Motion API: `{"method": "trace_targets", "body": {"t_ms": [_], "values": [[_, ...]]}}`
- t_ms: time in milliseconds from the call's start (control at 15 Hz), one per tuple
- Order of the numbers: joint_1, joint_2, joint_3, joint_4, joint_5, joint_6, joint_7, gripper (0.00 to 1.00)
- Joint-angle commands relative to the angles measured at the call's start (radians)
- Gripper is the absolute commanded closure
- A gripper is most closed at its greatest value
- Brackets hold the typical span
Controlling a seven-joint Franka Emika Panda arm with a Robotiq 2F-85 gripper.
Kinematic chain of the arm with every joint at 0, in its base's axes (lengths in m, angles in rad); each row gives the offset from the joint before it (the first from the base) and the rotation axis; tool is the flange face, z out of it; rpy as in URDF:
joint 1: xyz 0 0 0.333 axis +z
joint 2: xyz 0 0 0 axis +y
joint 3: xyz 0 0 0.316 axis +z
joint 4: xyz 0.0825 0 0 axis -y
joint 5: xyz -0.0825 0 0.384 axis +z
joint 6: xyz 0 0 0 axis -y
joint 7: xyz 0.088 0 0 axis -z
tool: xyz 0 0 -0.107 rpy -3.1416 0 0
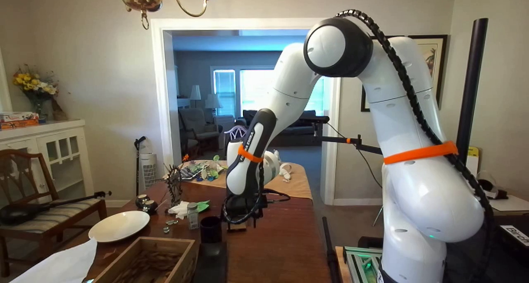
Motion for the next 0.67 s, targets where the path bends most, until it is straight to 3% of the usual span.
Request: {"method": "trace_targets", "body": {"t_ms": [0,267,600], "values": [[-0.040,-0.046,0.036,-0.028,0.078,-0.023,-0.105,0.00],[-0.068,-0.070,0.059,-0.035,0.140,-0.029,-0.214,0.00],[-0.124,-0.156,0.092,-0.042,0.227,-0.140,-0.479,0.00]]}}
